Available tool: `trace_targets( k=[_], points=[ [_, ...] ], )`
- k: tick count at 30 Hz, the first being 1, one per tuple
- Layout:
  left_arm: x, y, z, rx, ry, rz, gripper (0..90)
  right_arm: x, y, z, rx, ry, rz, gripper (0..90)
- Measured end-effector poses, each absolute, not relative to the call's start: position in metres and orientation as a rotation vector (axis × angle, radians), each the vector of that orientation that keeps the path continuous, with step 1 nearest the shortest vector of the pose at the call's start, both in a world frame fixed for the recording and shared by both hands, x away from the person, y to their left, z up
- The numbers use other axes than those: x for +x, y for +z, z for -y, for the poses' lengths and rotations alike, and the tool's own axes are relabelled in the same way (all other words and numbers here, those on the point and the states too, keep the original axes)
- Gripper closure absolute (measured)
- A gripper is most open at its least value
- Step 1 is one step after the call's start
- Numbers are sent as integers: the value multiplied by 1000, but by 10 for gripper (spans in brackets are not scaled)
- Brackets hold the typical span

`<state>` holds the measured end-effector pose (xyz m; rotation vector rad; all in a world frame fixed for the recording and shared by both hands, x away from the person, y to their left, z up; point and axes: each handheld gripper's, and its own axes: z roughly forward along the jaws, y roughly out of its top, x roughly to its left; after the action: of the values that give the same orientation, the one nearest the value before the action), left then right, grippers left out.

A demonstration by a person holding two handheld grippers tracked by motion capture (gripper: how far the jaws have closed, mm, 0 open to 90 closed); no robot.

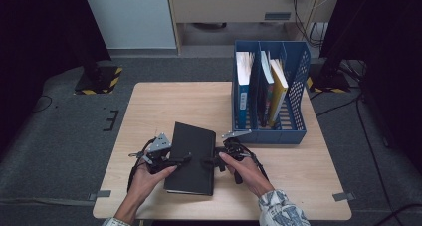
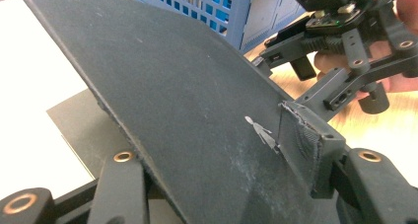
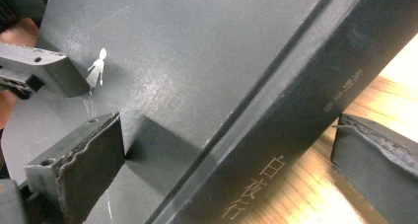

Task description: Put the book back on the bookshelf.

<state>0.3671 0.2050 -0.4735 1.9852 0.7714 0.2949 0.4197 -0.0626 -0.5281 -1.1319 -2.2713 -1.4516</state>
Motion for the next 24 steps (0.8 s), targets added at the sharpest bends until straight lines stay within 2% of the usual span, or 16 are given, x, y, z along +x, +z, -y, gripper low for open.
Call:
trace_targets(
  k=[24],
  points=[
    [360,-468,-204,1972,348,-723,437,418,-523,64,-1085,-1512,2316,1]
  ],
)
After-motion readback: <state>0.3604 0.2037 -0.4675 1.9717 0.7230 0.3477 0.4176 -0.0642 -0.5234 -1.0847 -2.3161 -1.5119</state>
